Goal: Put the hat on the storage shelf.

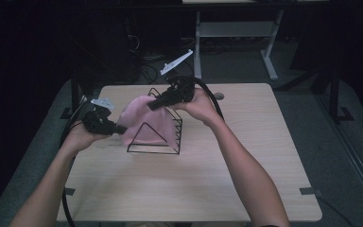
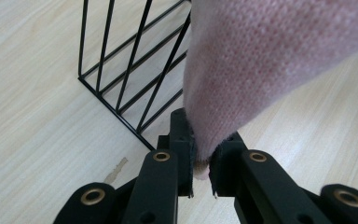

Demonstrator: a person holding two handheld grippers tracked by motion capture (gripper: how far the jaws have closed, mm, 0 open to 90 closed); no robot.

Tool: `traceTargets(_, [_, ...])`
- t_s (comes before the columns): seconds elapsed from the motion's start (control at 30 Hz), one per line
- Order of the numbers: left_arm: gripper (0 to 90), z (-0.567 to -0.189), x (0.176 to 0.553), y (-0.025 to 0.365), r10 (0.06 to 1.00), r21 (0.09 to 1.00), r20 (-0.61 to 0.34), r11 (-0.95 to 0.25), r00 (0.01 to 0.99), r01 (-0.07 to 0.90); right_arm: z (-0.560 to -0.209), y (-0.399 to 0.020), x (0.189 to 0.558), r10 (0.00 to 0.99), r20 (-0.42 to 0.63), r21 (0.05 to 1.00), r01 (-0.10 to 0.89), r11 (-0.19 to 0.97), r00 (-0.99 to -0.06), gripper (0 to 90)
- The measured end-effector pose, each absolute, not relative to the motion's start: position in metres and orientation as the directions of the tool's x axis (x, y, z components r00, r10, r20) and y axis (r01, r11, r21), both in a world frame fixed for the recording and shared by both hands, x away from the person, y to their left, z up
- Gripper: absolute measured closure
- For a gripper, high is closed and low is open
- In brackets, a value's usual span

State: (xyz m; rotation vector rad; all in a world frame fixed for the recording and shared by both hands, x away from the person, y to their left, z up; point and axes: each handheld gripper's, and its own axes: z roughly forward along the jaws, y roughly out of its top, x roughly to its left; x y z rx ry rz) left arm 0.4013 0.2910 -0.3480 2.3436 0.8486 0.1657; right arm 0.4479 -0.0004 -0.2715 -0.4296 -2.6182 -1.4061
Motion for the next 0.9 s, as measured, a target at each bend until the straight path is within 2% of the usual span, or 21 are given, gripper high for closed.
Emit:
traceTargets(0.57, [81.6, -0.36, 0.403, 0.283, 0.61, 0.552, -0.048, -0.644, 0.791, 0.53, -0.289, -0.001, 0.444, 0.174, 0.298, 0.764, 0.343, 0.546, -0.939, 73.0])
traceTargets(0.9, [81.6, -0.376, 0.405, 0.282, 0.608, 0.527, -0.072, -0.65, 0.79, 0.548, -0.303, 0.0, 0.442, 0.176, 0.314, 0.734, 0.356, 0.579, -0.933, 71.0])
